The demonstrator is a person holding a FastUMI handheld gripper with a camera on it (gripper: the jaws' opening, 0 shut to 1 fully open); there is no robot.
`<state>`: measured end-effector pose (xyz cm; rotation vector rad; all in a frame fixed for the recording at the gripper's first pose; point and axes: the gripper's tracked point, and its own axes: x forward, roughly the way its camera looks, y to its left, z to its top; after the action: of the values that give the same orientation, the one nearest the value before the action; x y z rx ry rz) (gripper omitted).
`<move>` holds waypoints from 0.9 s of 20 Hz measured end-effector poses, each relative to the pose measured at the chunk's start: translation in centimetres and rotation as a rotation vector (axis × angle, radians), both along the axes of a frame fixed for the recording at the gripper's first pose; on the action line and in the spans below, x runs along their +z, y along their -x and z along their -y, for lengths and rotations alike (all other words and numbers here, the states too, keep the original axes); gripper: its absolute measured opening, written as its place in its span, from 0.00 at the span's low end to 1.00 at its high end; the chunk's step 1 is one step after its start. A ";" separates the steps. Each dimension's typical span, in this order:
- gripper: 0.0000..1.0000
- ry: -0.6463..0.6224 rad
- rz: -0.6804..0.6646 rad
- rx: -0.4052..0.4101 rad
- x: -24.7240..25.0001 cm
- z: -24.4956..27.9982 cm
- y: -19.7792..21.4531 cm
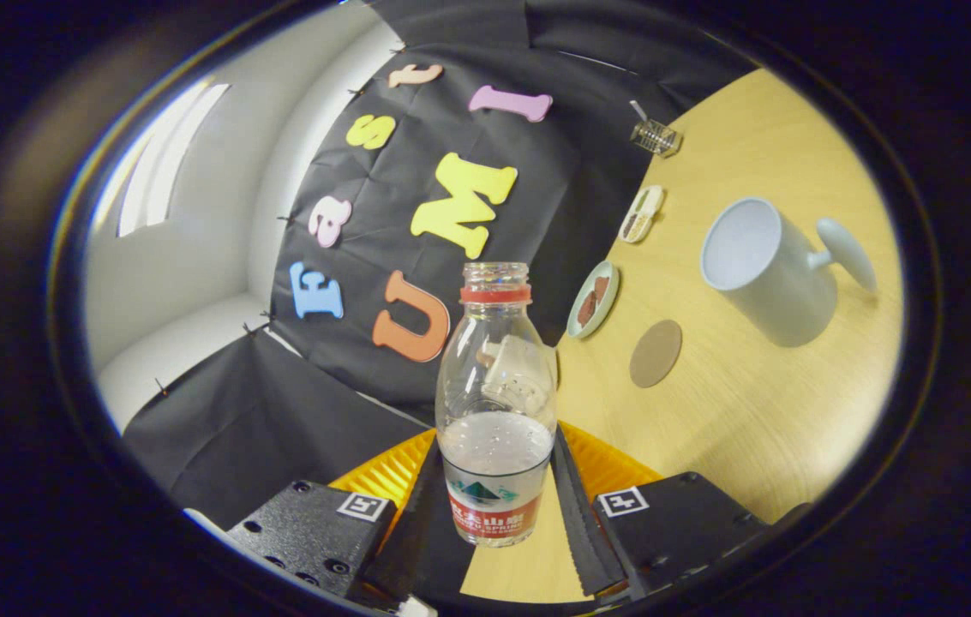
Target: Take the bottle from table, then pour the juice into the cup, finally place the bottle on the coaster
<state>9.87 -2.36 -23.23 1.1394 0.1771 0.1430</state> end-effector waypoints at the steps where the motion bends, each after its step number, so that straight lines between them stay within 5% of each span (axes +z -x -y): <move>1: 0.74 -0.032 -0.004 -0.012 -0.3 0.3 -0.1; 18: 0.74 -0.370 -0.059 -0.148 -2.2 2.9 -0.6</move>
<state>10.44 -5.23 -25.39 1.5215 0.1202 0.0097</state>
